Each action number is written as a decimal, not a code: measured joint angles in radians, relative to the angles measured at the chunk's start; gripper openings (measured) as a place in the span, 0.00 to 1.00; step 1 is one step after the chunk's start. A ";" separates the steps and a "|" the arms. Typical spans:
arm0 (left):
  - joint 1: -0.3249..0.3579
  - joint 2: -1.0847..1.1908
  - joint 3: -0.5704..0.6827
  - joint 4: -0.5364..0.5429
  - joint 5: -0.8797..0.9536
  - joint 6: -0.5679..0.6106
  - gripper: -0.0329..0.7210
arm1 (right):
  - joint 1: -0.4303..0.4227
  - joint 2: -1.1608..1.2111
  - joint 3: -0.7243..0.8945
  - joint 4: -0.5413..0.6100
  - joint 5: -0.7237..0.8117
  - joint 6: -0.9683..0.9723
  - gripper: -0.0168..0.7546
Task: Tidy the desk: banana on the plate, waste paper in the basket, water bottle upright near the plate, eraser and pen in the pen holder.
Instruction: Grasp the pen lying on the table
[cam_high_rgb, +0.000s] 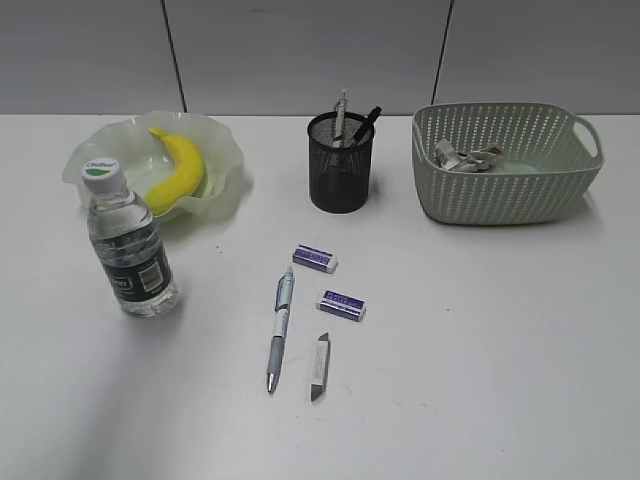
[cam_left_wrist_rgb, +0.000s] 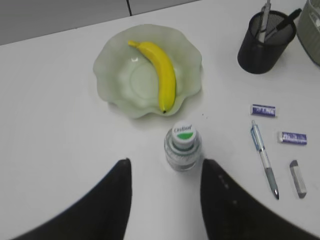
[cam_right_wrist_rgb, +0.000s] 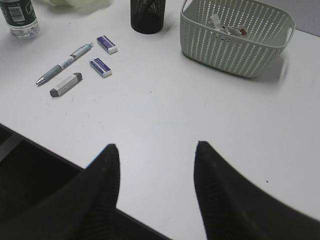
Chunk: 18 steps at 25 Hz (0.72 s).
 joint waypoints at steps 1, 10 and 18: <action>0.000 -0.044 0.046 -0.002 0.001 0.004 0.49 | 0.000 0.000 0.000 0.000 0.000 0.000 0.53; 0.000 -0.578 0.525 -0.029 -0.038 0.018 0.46 | 0.000 0.000 0.000 0.000 0.000 0.000 0.53; -0.001 -1.032 0.808 -0.048 -0.150 0.018 0.46 | 0.000 0.000 0.000 0.000 0.000 0.000 0.53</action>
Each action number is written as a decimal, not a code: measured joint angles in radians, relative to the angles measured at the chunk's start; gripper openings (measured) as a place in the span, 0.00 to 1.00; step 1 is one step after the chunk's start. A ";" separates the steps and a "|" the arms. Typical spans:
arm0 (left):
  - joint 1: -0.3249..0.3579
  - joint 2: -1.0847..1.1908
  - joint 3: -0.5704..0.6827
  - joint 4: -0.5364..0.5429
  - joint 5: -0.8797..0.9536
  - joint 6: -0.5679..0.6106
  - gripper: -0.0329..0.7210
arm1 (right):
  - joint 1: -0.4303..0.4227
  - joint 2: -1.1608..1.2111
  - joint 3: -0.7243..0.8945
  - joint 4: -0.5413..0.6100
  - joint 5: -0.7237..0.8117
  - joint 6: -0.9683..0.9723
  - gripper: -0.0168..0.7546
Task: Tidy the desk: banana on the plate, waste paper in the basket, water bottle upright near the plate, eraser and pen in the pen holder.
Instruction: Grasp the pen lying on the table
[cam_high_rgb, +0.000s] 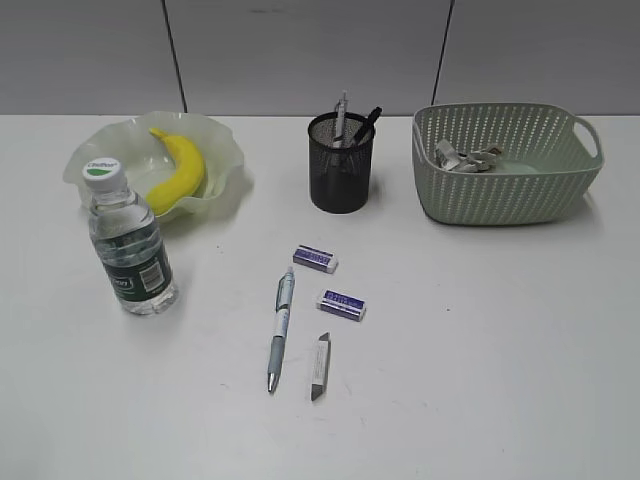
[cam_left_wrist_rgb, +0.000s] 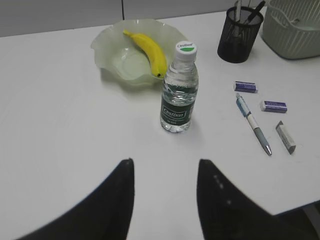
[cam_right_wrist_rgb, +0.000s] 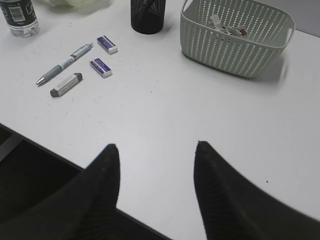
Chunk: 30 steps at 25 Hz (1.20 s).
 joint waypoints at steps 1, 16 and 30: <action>0.000 -0.033 0.024 -0.001 -0.003 0.004 0.46 | 0.000 0.000 0.000 0.000 0.000 0.000 0.53; 0.000 -0.149 0.084 -0.063 0.002 0.104 0.45 | 0.000 0.512 -0.145 0.038 -0.338 -0.007 0.53; 0.000 -0.149 0.084 -0.064 0.002 0.106 0.45 | 0.196 1.538 -0.786 0.164 -0.312 -0.048 0.53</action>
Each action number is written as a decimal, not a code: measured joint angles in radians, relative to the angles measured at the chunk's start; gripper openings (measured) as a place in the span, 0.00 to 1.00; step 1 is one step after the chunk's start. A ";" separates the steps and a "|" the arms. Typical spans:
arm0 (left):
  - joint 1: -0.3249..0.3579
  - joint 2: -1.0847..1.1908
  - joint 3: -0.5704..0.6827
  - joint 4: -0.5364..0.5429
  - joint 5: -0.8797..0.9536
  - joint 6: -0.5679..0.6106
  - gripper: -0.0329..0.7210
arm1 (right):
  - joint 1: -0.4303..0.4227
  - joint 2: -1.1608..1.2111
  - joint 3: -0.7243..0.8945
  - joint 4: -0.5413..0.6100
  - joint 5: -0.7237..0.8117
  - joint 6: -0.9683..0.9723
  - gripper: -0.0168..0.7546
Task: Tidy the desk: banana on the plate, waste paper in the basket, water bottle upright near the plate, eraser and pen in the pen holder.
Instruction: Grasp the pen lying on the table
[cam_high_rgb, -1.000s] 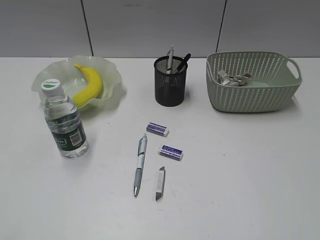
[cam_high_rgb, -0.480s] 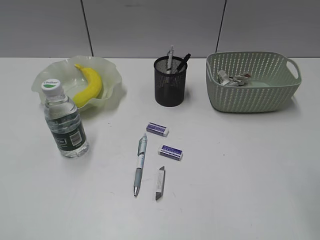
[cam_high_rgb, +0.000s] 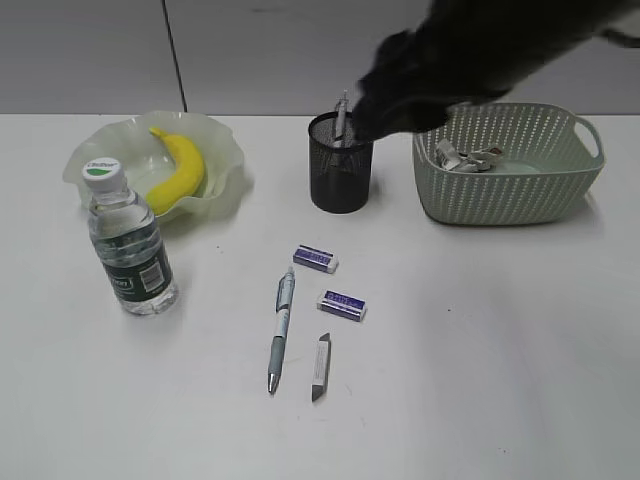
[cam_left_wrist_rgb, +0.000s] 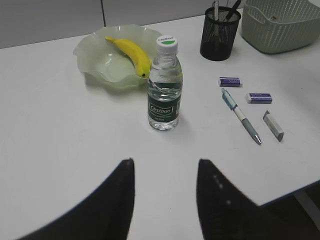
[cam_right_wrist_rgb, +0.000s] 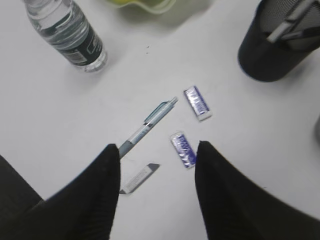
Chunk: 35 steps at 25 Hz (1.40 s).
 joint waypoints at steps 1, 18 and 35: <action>0.000 0.000 0.000 0.000 0.000 0.000 0.45 | 0.025 0.064 -0.039 -0.015 0.027 0.044 0.53; 0.000 -0.001 0.000 0.000 0.000 0.000 0.45 | 0.118 0.791 -0.667 -0.056 0.478 0.504 0.53; 0.000 -0.001 0.000 0.000 0.000 0.000 0.43 | 0.118 0.951 -0.691 -0.033 0.489 0.535 0.43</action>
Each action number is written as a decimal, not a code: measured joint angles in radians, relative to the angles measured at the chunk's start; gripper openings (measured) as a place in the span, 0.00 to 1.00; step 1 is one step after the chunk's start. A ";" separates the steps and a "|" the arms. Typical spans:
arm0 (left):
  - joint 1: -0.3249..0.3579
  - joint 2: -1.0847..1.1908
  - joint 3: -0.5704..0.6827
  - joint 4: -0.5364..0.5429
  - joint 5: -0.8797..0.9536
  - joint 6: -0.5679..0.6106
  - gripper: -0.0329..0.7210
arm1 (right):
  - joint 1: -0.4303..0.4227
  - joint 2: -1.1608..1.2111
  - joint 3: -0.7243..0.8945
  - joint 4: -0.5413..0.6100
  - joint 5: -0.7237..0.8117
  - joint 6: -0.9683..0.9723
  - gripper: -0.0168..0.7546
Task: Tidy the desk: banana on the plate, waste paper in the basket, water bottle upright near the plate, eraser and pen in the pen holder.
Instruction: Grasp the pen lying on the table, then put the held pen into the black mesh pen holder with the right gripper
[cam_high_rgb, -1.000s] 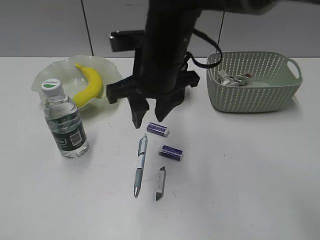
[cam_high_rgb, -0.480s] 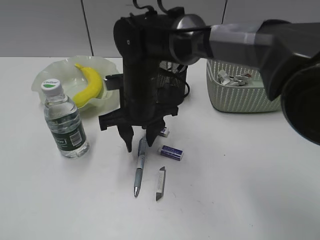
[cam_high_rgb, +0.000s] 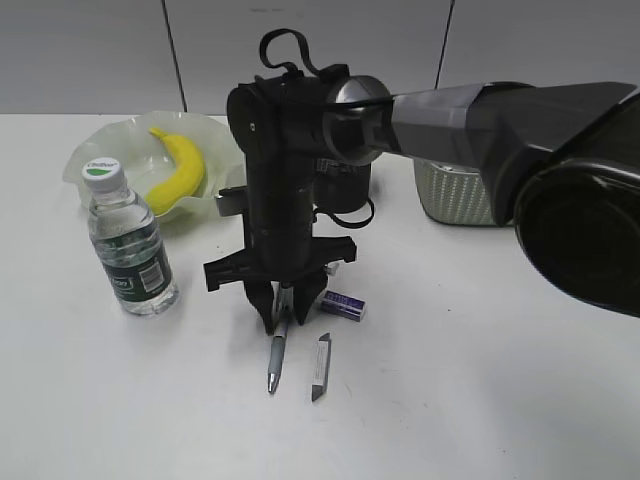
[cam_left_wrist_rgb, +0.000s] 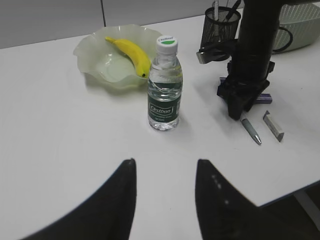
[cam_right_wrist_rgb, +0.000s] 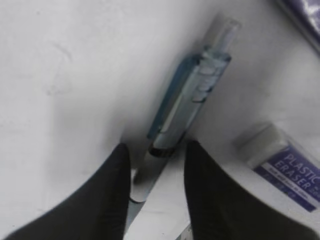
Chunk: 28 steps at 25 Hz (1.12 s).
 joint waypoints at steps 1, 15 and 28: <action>0.000 0.000 0.000 0.000 0.000 0.000 0.43 | 0.000 0.001 0.000 -0.001 0.001 0.000 0.34; 0.000 0.000 0.000 0.000 0.000 0.000 0.43 | 0.000 -0.082 -0.268 -0.205 0.006 0.003 0.16; 0.000 0.000 0.000 0.000 0.000 0.000 0.43 | -0.110 -0.282 -0.298 -0.525 -0.148 0.050 0.16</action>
